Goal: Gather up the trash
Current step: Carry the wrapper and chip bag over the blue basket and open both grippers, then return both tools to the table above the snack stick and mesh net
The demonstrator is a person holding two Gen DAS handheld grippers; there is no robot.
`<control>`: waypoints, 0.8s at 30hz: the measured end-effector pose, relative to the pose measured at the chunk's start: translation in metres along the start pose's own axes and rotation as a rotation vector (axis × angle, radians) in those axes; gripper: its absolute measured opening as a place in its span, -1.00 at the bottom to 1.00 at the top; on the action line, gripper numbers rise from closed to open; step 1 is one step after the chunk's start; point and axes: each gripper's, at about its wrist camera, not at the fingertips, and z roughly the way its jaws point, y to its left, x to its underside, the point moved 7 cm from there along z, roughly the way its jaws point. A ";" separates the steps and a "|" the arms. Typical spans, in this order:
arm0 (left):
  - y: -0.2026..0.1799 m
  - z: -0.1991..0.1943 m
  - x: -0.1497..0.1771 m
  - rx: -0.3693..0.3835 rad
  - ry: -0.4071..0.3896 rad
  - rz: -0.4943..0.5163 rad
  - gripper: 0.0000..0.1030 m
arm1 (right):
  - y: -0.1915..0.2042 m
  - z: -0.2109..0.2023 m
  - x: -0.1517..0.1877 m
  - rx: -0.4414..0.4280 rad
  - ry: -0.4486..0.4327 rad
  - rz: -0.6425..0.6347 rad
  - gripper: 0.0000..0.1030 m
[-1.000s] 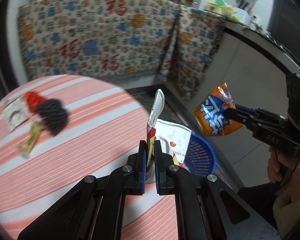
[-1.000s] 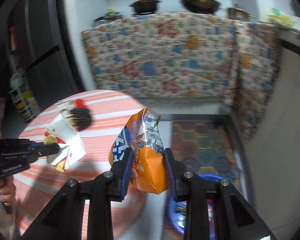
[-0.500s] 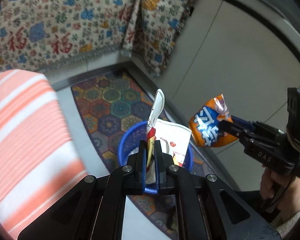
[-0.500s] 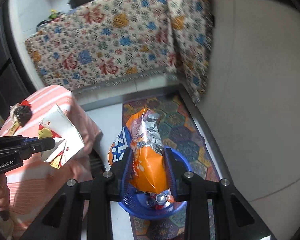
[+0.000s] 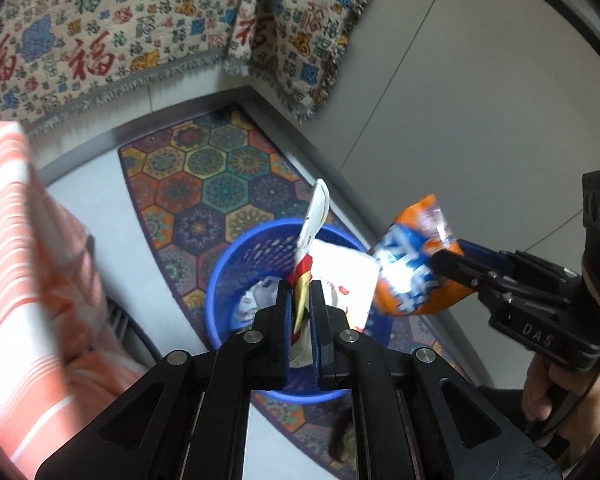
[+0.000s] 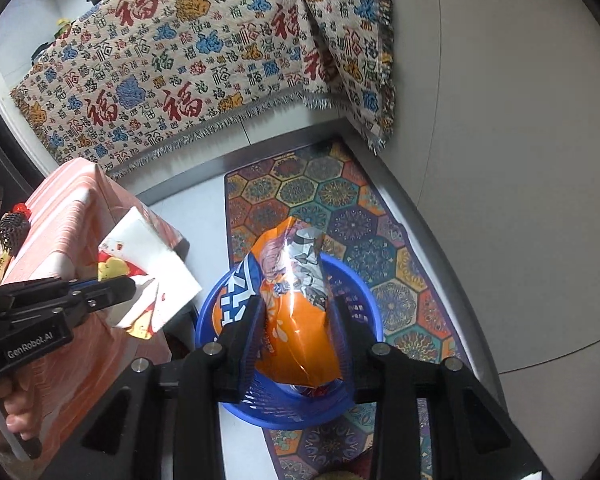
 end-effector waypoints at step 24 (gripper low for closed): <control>0.109 -0.190 0.081 -0.257 -0.207 -0.046 0.86 | 0.124 -0.098 -0.024 0.009 -0.369 -0.262 0.29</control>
